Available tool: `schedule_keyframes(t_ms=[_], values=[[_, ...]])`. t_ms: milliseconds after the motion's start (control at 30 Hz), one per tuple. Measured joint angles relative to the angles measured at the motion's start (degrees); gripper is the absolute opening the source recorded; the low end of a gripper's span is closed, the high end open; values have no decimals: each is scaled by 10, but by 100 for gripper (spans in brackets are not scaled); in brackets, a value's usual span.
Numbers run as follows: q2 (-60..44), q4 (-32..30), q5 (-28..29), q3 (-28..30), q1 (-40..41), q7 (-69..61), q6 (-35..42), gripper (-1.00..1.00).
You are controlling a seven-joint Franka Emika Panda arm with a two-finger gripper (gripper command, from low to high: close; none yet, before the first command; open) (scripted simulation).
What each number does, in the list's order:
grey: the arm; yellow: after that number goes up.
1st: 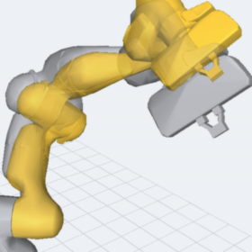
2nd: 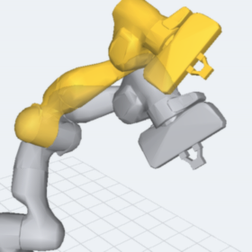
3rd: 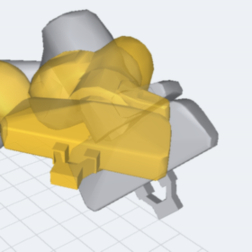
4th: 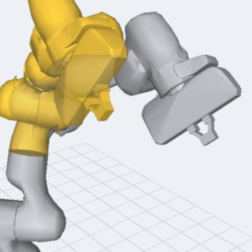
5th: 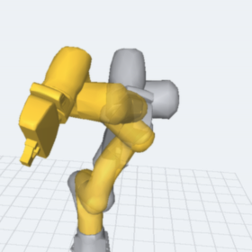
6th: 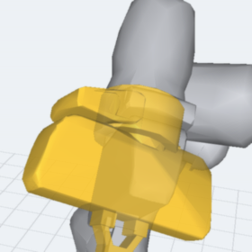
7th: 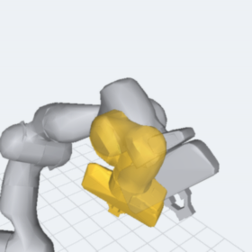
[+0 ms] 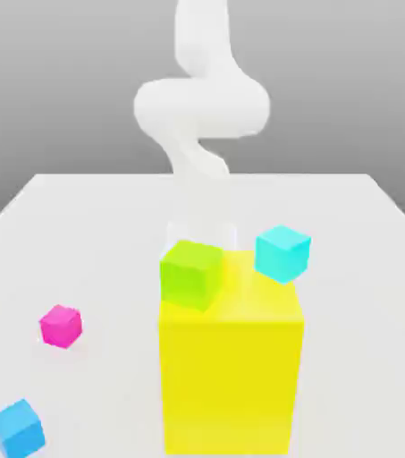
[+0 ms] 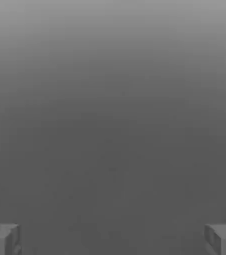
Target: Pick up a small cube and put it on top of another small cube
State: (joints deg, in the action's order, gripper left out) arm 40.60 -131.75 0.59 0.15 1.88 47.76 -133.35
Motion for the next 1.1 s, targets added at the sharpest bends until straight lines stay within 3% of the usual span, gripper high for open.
schedule_keyframes(t_ms=[533,933,1100], values=[[-336,2,18,44,95,110,-102,0],[-586,3,-48,69,170,135,-177,0],[-690,20,-73,52,192,123,-246,0]])
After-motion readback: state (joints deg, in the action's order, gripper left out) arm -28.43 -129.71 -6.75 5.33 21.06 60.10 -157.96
